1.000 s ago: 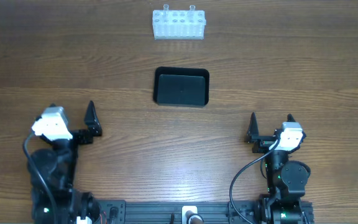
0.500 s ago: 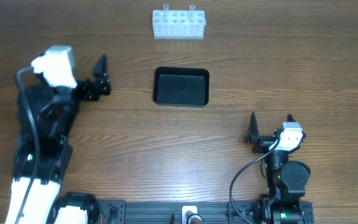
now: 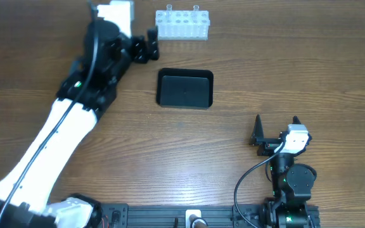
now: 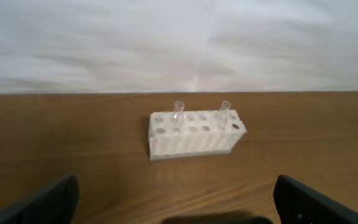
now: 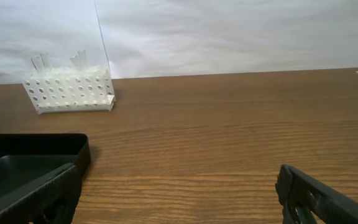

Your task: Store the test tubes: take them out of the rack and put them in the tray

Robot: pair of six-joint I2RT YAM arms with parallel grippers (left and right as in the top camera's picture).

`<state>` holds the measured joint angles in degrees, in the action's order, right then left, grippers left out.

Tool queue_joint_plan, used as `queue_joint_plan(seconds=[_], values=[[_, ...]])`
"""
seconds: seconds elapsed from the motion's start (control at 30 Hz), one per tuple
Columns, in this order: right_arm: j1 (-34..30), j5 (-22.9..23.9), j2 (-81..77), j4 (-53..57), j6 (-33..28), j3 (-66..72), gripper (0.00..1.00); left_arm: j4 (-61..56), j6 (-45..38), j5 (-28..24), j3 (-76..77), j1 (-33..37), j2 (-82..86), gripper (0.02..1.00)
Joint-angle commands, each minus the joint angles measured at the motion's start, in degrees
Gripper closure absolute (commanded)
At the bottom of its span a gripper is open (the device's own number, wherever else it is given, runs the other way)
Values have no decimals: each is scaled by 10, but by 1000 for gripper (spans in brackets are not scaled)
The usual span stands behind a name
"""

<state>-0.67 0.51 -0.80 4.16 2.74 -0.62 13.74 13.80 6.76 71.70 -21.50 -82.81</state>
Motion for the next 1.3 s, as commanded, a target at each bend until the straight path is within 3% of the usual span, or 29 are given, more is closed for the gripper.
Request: queue_joint_plan(seconds=[0.03,0.3,0.77,1.03,1.3], values=[[-3,-5,5,2,-3,3,9,26,47,52,77,-10,-79,20],[-3,-5,5,2,-3,3,7,41,47,49,198,-12,-223,20],[-3,-5,5,2,-3,3,9,59,10,-10,406,-12,-439,20],[-3,-5,5,2,-3,3,12,74,-46,-9,450,-10,-490,23],[-3,-5,5,2,-3,3,7,74,-44,-9,450,3,-514,20]])
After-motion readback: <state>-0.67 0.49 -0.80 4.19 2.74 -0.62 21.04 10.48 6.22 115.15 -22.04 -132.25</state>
